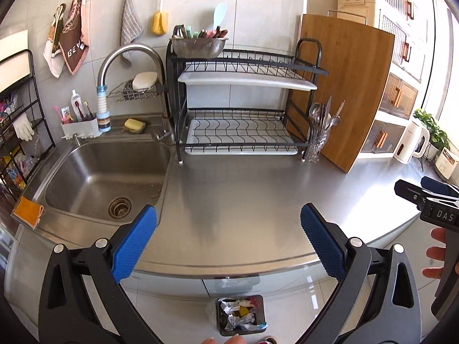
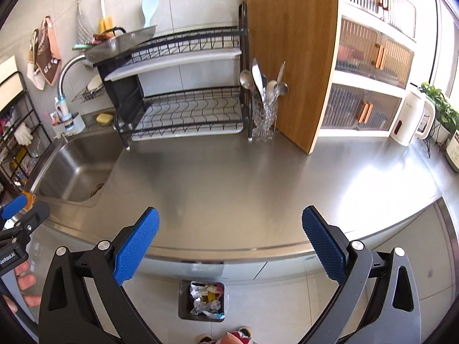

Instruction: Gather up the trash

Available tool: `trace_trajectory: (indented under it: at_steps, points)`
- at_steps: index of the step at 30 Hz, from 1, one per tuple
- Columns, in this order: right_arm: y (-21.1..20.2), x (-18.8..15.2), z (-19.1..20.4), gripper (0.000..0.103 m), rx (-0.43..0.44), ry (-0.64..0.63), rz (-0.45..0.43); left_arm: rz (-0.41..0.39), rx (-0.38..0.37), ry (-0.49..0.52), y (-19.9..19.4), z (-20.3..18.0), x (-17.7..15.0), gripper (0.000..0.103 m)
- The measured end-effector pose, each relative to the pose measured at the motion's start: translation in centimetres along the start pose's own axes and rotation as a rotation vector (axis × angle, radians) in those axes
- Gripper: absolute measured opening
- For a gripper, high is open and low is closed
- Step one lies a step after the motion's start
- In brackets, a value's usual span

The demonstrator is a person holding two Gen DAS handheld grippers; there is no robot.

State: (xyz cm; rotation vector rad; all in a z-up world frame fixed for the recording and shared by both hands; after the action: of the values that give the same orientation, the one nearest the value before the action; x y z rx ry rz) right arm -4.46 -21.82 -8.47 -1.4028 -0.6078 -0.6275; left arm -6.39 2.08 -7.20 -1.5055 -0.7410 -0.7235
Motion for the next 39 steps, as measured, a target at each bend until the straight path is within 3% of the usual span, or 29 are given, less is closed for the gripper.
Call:
trace_trajectory:
  at_steps: [11,39]
  points:
    - [-1.3,4.0,-2.1,0.100,-0.036,0.019,-0.071,-0.041,0.001,0.004,0.3,-1.5,3.8,0.095]
    - [-1.8,6.5,-2.4,0.100,-0.050,0.015,-0.131,-0.064,0.041,0.004,0.7,-1.7,5.2,0.095]
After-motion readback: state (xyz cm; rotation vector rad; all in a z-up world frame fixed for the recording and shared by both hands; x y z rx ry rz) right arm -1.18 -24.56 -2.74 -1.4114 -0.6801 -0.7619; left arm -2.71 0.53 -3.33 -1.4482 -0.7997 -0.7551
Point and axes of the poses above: each gripper's, at about its wrist camera, not at the fingertips, and y roughly the way its jaws point, z to its left, x to its top, the point moved 3 cm from there along y, roughly the way its jaws point, and after that the axes turned 1 degree about -x, right-handed, at the moved point
